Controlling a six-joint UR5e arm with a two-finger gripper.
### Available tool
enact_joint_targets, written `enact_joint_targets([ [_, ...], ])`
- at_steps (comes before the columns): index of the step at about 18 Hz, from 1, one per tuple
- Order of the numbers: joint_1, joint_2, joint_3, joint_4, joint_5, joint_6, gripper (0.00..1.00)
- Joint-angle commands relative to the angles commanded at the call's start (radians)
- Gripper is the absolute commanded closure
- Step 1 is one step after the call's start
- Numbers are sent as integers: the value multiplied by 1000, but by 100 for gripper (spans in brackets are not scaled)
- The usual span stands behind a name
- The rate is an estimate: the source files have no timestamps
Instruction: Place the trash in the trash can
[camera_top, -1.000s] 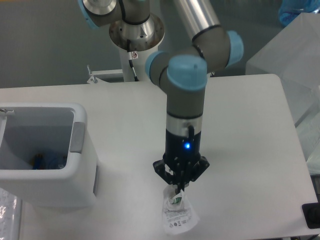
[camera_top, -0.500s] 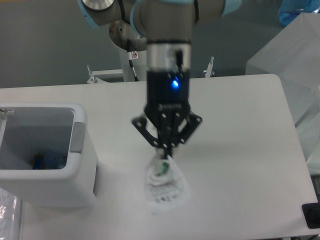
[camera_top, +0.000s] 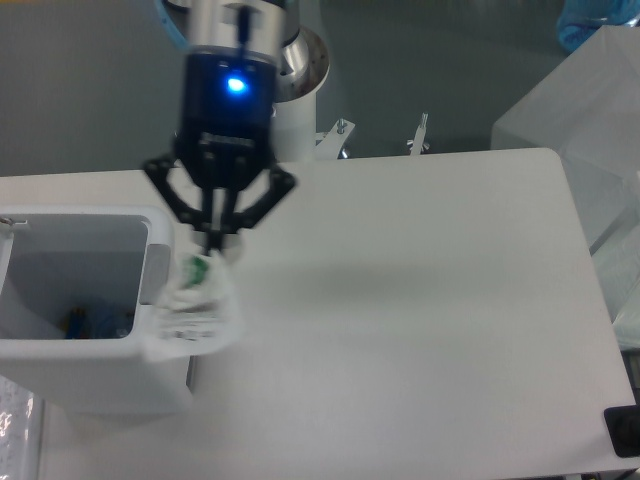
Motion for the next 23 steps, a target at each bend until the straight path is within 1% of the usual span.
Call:
enact_joint_targets([
  [4, -49, 3, -38, 2, 0, 8, 89],
  [6, -69, 6, -83, 3, 0, 17, 89],
  [7, -78, 6, -101, 3, 2, 34, 87],
  [8, -86, 6, -120, 3, 3, 49, 83],
  [11, -89, 5, -152, 5, 5, 61, 81],
  [12, -89, 5, -152, 5, 3, 63, 76],
  [13, -89, 6, -152, 5, 3, 63, 66],
  [15, -89, 8, -151, 5, 5, 84, 30],
  [16, -89, 9, -151, 5, 5, 107, 16],
  [17, -89, 14, -151, 5, 6, 123, 8],
  [19, -89, 14, -146, 3, 6, 126, 0],
  [23, -82, 22, -146, 0, 37, 156, 0],
])
